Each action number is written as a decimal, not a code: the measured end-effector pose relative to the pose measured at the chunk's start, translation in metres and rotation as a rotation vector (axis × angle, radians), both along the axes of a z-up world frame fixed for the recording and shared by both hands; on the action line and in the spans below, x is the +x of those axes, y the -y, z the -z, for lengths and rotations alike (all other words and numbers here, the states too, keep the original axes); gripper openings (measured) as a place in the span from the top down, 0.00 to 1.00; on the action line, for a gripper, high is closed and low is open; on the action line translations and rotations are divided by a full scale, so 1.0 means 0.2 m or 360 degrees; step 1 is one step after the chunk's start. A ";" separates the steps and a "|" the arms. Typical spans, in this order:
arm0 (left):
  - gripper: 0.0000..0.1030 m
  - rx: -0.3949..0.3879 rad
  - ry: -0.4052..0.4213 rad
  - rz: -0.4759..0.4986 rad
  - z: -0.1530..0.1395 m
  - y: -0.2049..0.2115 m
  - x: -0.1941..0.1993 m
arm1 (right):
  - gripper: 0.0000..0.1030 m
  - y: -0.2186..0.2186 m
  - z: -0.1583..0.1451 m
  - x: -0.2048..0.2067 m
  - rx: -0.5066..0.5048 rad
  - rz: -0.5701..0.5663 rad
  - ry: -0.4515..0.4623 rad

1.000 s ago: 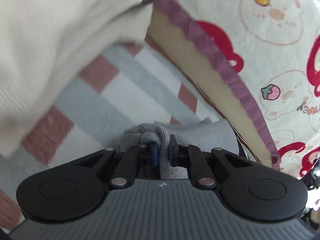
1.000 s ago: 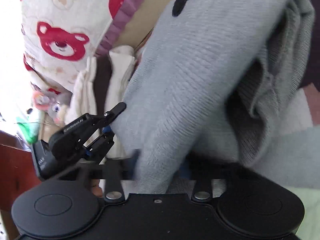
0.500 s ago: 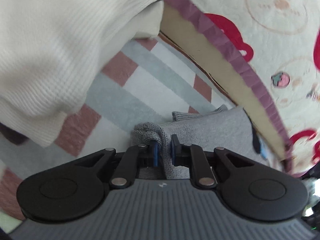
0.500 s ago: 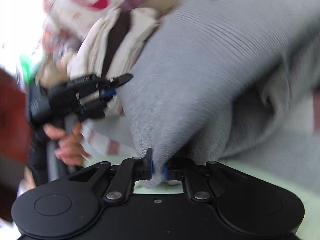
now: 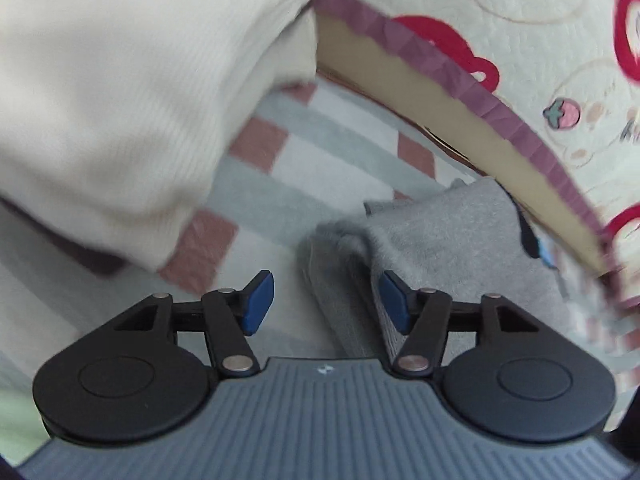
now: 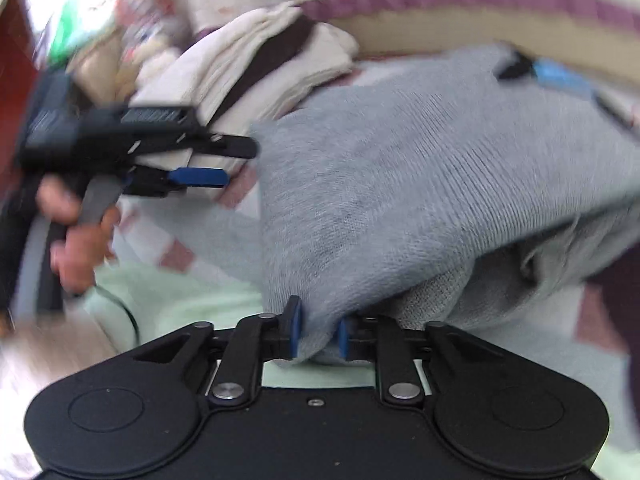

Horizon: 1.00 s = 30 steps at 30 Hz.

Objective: Fold clothes
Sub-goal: 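Grasp the folded grey sweater edge with both grippers and lift it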

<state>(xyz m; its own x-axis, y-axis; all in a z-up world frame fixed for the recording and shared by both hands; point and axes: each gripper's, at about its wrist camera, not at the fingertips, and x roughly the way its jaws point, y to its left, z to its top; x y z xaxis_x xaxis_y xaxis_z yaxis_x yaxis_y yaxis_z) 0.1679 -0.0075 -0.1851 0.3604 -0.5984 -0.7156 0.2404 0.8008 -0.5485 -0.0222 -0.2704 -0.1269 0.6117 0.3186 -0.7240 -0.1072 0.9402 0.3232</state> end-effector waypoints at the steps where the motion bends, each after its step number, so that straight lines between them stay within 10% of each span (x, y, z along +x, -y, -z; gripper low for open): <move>1: 0.44 -0.0095 -0.0090 -0.0069 0.04 -0.04 0.01 | 0.71 0.01 -0.02 -0.04 -0.0082 -0.0032 0.0010; 7: 0.37 -0.0229 -0.0156 -0.0059 0.07 -0.02 0.01 | 0.39 0.34 -0.25 -0.18 0.0029 0.0166 0.0120; 14: 0.33 -0.0292 0.0151 0.0016 -0.10 0.02 -0.04 | 0.36 0.84 -0.25 -0.11 0.0262 0.0802 0.0102; 19: 0.31 -0.0318 0.0179 0.0204 -0.12 0.13 -0.07 | 0.36 0.69 -0.17 0.13 -0.0324 0.0774 -0.0027; 22: 0.30 0.0085 0.0209 0.0181 -0.06 0.21 -0.08 | 0.28 0.68 -0.08 0.17 -0.0480 0.0731 -0.0013; 25: 0.24 0.0492 0.0312 0.0313 0.02 0.30 -0.09 | 0.15 0.86 0.00 0.10 -0.0140 0.0926 -0.0053; 30: 0.26 0.0053 0.0081 0.0198 0.03 0.18 -0.02 | 0.15 0.99 0.11 -0.03 0.0434 0.0989 -0.0037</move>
<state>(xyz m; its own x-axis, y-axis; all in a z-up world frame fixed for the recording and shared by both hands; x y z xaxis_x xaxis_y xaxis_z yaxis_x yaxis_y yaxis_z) 0.1642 -0.0442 -0.1913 0.3212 -0.6171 -0.7184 0.3658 0.7805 -0.5069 -0.0276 -0.4692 -0.1499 0.7256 0.0860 -0.6827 0.4363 0.7097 0.5531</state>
